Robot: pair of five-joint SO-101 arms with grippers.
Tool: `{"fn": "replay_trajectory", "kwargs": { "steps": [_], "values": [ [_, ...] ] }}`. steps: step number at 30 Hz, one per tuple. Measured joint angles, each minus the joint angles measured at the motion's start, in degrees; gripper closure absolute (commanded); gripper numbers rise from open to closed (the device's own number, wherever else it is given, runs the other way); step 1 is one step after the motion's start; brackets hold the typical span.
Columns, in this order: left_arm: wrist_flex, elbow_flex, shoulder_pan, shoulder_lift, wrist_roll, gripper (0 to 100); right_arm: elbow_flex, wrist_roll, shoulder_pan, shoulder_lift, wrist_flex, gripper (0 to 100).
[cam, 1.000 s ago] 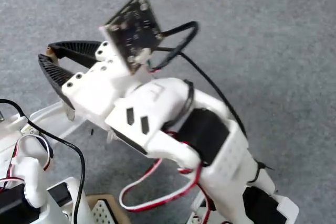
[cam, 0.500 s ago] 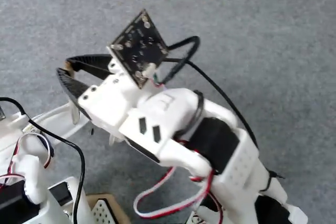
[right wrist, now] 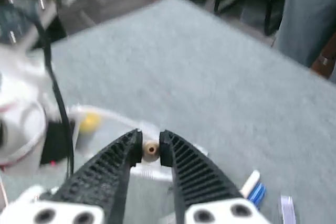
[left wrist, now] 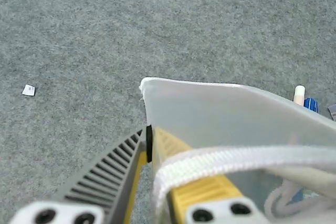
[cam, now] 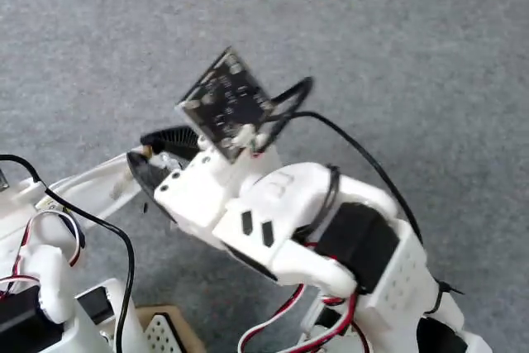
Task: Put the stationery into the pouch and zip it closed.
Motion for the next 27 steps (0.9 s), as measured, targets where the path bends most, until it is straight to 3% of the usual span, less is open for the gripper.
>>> {"fn": "replay_trajectory", "kwargs": {
  "steps": [7,16,27],
  "values": [
    [0.0,0.0,0.0,0.0,0.0,97,10.55,0.0,-2.37,-6.51,-1.58,97.5],
    [0.0,0.0,0.0,0.0,0.0,97,12.57,-0.09,-2.37,-8.09,-2.2,72.4],
    [0.0,0.0,0.0,0.0,0.0,97,12.75,-0.09,-2.02,-8.09,-2.2,71.6]
  ]
}}
